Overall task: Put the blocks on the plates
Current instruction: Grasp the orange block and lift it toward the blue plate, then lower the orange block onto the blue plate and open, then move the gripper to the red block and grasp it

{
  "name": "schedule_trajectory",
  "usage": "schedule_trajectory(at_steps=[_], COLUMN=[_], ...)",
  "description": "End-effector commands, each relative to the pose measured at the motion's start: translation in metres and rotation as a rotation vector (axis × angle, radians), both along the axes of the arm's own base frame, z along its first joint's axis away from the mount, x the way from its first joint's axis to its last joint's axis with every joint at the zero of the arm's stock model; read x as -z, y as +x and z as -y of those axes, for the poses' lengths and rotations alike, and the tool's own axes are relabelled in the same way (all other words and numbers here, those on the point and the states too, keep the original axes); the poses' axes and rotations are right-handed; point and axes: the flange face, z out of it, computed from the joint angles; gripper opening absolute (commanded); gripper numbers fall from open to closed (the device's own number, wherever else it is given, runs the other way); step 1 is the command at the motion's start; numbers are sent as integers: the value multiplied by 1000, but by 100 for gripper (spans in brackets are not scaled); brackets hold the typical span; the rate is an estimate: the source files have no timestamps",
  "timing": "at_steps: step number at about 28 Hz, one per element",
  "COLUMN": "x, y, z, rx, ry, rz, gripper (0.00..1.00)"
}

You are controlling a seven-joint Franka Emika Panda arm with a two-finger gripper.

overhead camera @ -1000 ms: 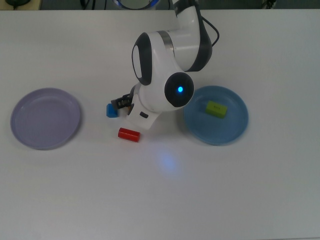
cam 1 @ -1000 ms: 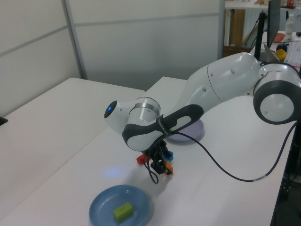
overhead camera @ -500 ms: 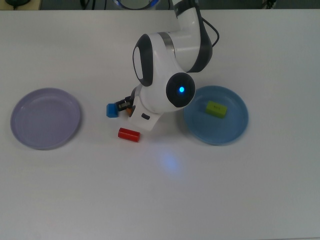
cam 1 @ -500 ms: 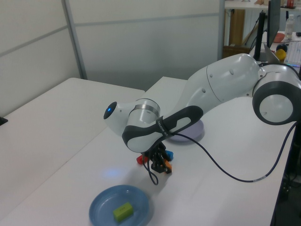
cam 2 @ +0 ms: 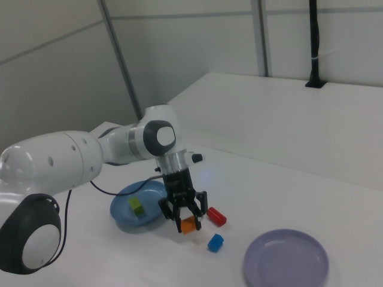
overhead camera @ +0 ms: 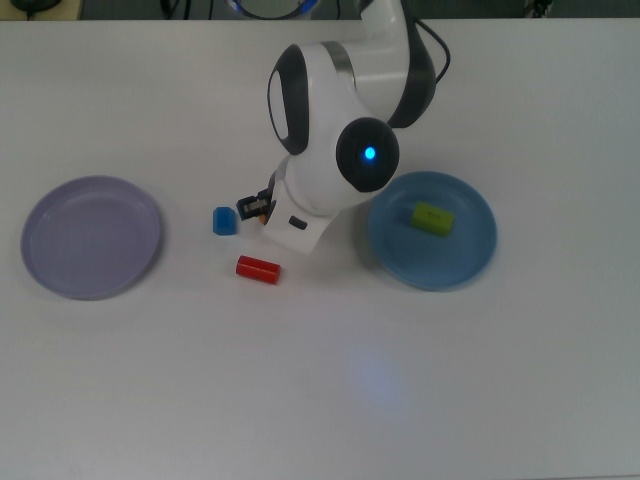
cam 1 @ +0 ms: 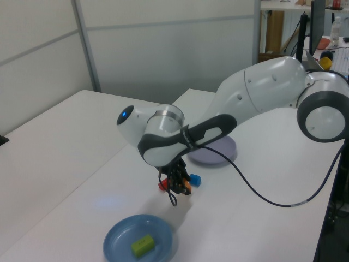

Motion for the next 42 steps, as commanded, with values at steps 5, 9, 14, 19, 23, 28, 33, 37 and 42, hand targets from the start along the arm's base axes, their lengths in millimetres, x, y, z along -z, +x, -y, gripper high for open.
schedule_trajectory(at_steps=[5, 9, 14, 19, 23, 28, 33, 37, 42], x=[-33, -36, -25, -3, 7, 1, -11, -34, -61], y=[-1, 4, 7, 3, -3, -2, -2, -4, 1], z=[-87, -132, -164, -174, -174, -173, -172, -162, -119], rx=[-77, -89, -70, -99, -110, -78, -46, -23, 53], ry=[146, 236, 274, 252, 228, 226, 214, 208, 196], rz=[113, 237, 343, 330, 305, 314, 333, 324, 316], gripper=[6, 6, 6, 11, 27, 67, 100, 100, 100])
